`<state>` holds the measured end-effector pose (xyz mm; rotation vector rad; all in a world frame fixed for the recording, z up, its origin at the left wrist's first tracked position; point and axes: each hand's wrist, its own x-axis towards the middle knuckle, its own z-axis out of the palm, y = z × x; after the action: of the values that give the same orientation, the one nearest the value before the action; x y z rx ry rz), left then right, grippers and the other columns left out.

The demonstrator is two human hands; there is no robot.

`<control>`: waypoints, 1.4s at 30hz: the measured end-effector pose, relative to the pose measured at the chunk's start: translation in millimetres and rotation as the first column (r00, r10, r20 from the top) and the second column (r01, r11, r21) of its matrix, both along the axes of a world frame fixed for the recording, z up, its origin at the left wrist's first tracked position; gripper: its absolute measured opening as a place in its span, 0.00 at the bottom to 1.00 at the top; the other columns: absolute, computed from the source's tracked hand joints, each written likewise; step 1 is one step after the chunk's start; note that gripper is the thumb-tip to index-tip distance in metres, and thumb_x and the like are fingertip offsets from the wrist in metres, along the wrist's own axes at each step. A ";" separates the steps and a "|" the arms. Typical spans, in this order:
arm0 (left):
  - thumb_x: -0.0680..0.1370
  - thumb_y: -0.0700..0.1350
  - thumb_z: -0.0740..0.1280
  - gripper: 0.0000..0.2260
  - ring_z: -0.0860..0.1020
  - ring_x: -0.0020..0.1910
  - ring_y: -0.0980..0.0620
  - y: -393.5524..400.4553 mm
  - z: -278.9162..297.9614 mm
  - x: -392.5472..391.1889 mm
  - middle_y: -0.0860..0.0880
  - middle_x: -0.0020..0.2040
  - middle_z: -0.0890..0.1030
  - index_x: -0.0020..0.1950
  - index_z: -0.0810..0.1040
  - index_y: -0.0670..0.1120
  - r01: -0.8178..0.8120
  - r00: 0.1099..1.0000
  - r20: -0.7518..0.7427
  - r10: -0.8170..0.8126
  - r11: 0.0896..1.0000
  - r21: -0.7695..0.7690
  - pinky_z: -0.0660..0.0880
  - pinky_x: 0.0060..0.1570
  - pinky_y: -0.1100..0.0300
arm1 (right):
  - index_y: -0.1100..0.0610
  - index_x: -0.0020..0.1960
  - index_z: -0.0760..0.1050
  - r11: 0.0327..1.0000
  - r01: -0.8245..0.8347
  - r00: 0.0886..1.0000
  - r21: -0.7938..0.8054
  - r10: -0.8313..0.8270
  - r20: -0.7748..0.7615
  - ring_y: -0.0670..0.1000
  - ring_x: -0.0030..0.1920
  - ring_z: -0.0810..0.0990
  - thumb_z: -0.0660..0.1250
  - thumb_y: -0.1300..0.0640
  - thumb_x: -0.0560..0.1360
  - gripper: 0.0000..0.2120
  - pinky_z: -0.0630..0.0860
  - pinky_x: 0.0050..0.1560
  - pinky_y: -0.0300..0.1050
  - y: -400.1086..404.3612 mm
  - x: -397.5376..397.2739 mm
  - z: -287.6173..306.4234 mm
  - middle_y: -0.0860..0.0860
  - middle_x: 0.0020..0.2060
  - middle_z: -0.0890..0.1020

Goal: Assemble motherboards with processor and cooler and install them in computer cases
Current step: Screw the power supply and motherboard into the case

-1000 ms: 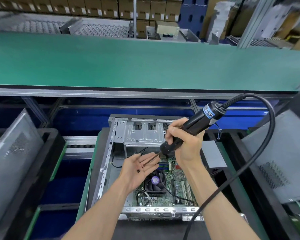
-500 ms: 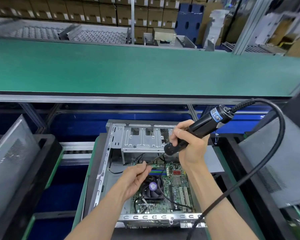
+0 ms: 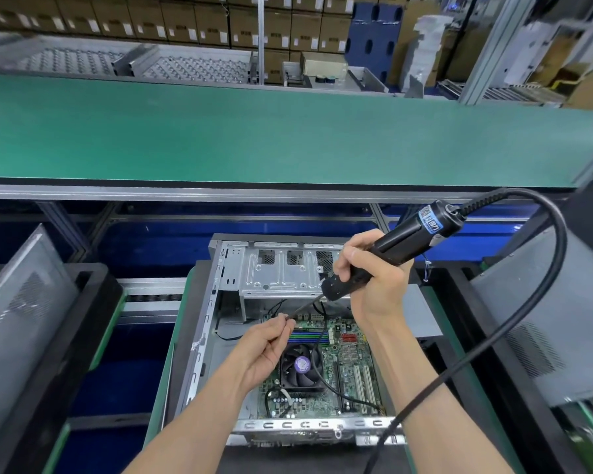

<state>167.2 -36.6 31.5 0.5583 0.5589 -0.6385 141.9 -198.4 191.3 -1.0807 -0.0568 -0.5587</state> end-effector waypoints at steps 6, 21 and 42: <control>0.68 0.34 0.73 0.15 0.86 0.42 0.49 0.0 2.2 -0.8 0.38 0.44 0.85 0.53 0.80 0.32 0.001 1.000 0.005 -0.001 1.000 -0.006 0.82 0.33 0.62 | 0.64 0.36 0.74 1.000 -0.011 1.000 0.007 0.011 0.008 0.54 0.23 0.68 0.64 0.71 0.67 0.04 0.69 0.32 0.46 -0.7 0.7 2.4 0.58 0.26 0.74; 0.68 0.37 0.72 0.14 0.86 0.39 0.52 -2.3 5.9 -0.3 0.40 0.43 0.85 0.52 0.79 0.35 -0.026 0.999 0.031 0.027 0.999 -0.036 0.81 0.31 0.63 | 0.66 0.51 0.77 0.997 -0.055 0.996 -0.062 0.059 0.070 0.56 0.33 0.78 0.68 0.73 0.68 0.12 0.76 0.42 0.48 -14.1 6.5 27.3 0.59 0.36 0.81; 0.70 0.37 0.72 0.11 0.86 0.44 0.49 0.6 7.6 -1.3 0.37 0.49 0.85 0.48 0.85 0.31 0.052 0.997 0.068 -0.043 0.989 -0.137 0.82 0.36 0.62 | 0.59 0.38 0.78 0.958 -0.231 0.963 -0.170 0.250 0.100 0.54 0.25 0.72 0.70 0.68 0.67 0.05 0.72 0.35 0.47 -9.9 4.3 60.9 0.59 0.31 0.78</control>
<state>166.0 -36.0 39.0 0.4612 0.4378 -0.6969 146.2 -208.3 252.2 -1.1724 -0.3394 -0.4031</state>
